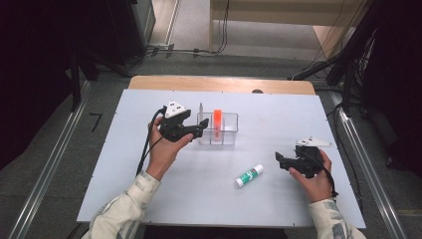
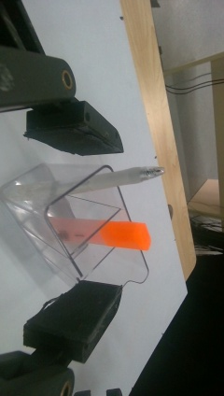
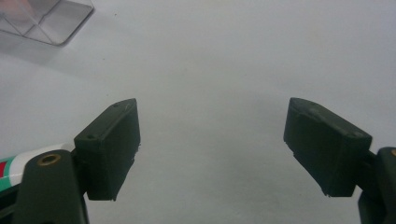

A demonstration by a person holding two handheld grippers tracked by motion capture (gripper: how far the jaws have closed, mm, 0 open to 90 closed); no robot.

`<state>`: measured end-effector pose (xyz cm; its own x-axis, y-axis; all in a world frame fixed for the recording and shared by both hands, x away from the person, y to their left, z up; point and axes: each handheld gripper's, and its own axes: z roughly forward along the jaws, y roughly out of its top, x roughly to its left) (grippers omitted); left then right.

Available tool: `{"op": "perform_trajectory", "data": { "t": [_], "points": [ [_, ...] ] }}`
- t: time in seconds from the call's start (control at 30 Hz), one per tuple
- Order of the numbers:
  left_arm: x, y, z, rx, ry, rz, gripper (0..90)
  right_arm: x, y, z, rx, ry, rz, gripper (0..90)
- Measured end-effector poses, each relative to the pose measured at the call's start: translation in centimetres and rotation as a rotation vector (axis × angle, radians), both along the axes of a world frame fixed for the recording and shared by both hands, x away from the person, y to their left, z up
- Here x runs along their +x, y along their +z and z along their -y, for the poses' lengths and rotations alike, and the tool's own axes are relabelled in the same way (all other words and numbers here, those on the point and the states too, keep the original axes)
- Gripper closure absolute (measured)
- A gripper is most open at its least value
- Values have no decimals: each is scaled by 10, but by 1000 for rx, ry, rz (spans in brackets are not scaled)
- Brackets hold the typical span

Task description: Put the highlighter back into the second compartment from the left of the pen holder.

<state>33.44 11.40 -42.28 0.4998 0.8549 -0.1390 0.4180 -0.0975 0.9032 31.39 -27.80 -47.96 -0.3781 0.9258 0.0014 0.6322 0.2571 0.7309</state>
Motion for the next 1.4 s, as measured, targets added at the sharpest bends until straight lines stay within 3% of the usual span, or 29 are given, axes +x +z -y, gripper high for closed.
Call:
{"op": "perform_trajectory", "data": {
  "t": [0.57, 0.77, 0.93, 1.4],
  "points": [
    [-14, -21, -26, 23, 57, -44, 209, 0, 0, 0, -4, 4, 0, 173],
    [-19, -29, -36, 36, 88, -66, 204, -1, 1, 0, -1, 5, 4, 173],
    [-23, -34, -44, 45, 135, -62, 176, -1, 1, 1, -1, 4, 5, 173],
    [-30, -46, -59, 43, 159, -99, 175, -2, 1, 0, 2, 4, 5, 173]
  ]
}}
